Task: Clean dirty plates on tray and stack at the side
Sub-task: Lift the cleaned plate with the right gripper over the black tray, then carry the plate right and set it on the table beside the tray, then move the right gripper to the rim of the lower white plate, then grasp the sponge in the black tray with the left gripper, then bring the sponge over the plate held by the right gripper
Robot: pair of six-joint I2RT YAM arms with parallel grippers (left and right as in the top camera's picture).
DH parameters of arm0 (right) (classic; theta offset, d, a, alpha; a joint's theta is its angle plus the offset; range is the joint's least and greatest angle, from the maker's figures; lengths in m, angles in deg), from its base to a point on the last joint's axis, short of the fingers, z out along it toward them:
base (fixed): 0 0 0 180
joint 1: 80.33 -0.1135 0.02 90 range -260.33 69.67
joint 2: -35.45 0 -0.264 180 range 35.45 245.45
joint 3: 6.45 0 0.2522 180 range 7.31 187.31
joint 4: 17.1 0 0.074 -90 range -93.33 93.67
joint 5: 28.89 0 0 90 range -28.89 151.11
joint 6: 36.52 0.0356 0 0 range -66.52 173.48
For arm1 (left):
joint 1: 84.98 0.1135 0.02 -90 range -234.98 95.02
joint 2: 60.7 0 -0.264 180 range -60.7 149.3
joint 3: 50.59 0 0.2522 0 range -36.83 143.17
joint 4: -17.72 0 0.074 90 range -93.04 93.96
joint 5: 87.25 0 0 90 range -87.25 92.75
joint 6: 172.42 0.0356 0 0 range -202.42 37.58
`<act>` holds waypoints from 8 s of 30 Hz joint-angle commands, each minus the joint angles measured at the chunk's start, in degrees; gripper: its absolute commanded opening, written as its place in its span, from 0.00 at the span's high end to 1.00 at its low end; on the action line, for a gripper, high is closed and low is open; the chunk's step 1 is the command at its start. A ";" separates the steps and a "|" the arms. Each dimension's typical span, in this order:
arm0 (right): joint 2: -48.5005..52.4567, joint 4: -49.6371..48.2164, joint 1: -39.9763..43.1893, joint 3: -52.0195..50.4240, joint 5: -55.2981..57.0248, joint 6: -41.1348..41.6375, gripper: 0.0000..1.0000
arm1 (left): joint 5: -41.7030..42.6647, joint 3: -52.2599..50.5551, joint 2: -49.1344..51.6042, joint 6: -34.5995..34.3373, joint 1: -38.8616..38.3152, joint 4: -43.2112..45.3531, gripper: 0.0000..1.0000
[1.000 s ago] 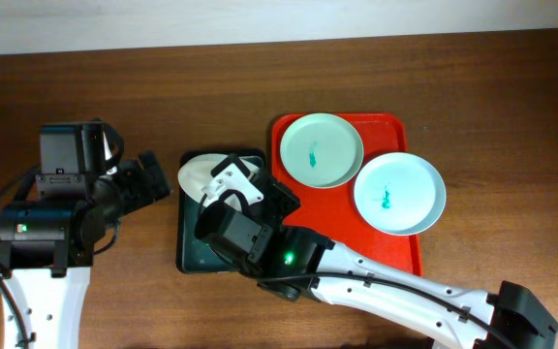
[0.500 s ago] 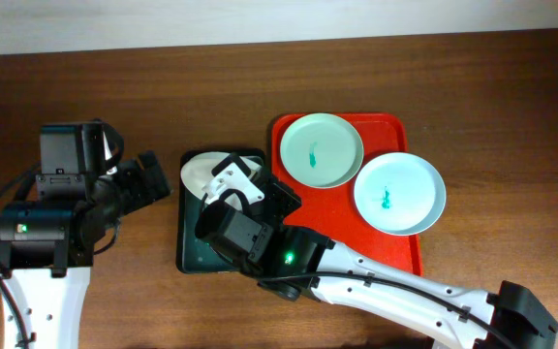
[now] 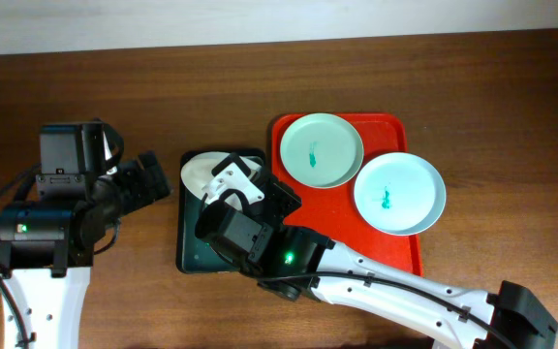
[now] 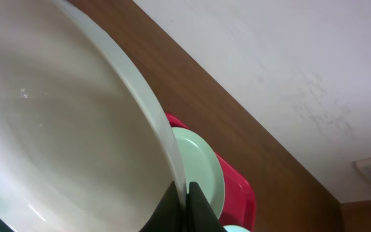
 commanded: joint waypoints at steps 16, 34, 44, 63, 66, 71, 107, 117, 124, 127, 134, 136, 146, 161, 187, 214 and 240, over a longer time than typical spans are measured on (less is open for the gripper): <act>-1.09 -0.61 1.38 1.29 1.70 4.81 0.96 | -0.20 0.66 -0.13 0.50 0.22 -0.07 0.00; -15.21 26.49 56.37 4.96 -69.29 27.21 0.96 | -0.20 0.66 -0.15 0.50 0.22 -0.07 0.00; -3.04 34.01 104.10 4.76 -68.78 23.06 0.96 | -0.20 0.66 -0.13 0.50 0.22 -0.07 0.01; 11.76 33.11 105.02 2.03 -62.95 18.84 0.51 | -0.20 0.66 -0.13 0.50 0.22 -0.07 0.01; 4.35 33.18 101.83 2.03 -71.76 11.74 0.51 | -0.20 0.66 -0.15 0.50 0.22 -0.07 0.00; -3.19 35.95 92.74 1.97 -73.00 3.67 0.41 | -0.20 0.66 -0.15 0.50 0.22 -0.07 0.01; 3.85 42.25 73.05 1.70 -62.77 1.75 0.96 | -0.20 0.66 -0.13 0.50 0.22 -0.07 0.01; 2.05 34.42 55.30 -11.02 -63.25 24.96 0.96 | -0.20 0.66 -0.13 0.48 0.22 -0.07 0.01; 2.03 27.71 53.92 -15.04 -62.31 30.51 0.75 | -0.13 0.66 -0.13 0.46 0.22 -0.04 0.01; 1.84 30.91 57.40 -12.35 -61.99 26.64 0.74 | 3.37 0.66 -0.15 0.07 0.22 -0.20 0.01; 0.28 40.06 60.13 -7.23 -63.52 11.08 0.70 | 7.28 -0.15 2.97 0.79 -2.08 -0.85 0.06; -1.22 40.17 60.13 -6.29 -64.30 10.29 0.70 | 6.84 -1.95 5.09 0.96 -4.74 -0.09 0.11; -10.60 40.26 60.13 -5.33 -73.55 8.87 0.70 | 2.40 -11.32 29.31 1.77 -15.28 9.46 0.45; -10.47 40.54 60.13 -5.35 -73.55 8.90 0.70 | 5.16 -6.62 44.48 1.81 -17.84 7.10 1.00; -10.47 40.87 60.13 -5.35 -73.55 8.90 0.70 | -1.05 -5.01 37.97 4.79 -16.87 14.08 0.52; -9.79 36.74 60.13 -11.67 -64.46 15.21 0.69 | -0.20 -8.70 35.82 4.55 -17.92 15.13 1.00; 12.04 20.55 60.13 -15.47 -71.87 7.39 0.94 | 15.06 3.17 31.82 2.08 -25.14 13.70 1.00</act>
